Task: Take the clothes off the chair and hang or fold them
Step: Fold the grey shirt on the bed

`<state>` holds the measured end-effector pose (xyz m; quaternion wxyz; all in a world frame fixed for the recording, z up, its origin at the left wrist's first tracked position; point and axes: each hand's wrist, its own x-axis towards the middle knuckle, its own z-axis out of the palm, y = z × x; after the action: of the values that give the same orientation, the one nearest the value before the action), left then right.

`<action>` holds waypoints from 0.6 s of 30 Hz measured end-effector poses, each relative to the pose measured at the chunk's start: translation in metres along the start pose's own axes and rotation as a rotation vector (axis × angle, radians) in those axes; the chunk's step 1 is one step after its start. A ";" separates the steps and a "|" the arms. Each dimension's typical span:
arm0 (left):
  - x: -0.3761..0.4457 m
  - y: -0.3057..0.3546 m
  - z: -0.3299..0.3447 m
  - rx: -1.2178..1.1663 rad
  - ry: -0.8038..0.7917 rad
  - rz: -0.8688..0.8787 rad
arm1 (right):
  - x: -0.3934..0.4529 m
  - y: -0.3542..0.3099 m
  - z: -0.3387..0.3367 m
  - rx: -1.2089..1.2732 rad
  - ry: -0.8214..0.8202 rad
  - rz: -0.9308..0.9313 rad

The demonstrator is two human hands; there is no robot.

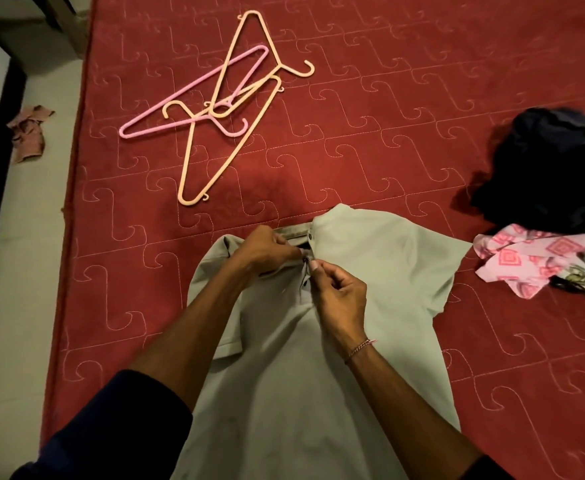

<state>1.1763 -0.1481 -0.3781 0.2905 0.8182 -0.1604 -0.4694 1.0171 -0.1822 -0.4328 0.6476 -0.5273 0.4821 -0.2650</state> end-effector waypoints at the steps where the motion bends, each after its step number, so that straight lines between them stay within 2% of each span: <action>1: 0.000 -0.001 0.001 -0.019 0.001 -0.009 | 0.001 0.001 0.000 -0.010 -0.006 -0.002; 5: -0.001 -0.004 0.002 -0.067 0.010 -0.032 | 0.001 0.005 -0.001 -0.037 -0.022 0.000; 14: -0.002 -0.005 0.006 -0.104 0.041 -0.019 | 0.001 0.010 -0.003 -0.192 -0.046 -0.146; 18: -0.001 -0.009 0.010 -0.115 0.064 -0.025 | -0.003 0.011 -0.002 -0.280 -0.051 -0.312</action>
<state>1.1676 -0.1439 -0.3871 0.3361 0.8168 -0.1134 -0.4551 1.0123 -0.1771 -0.4424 0.5308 -0.6870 0.4102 -0.2792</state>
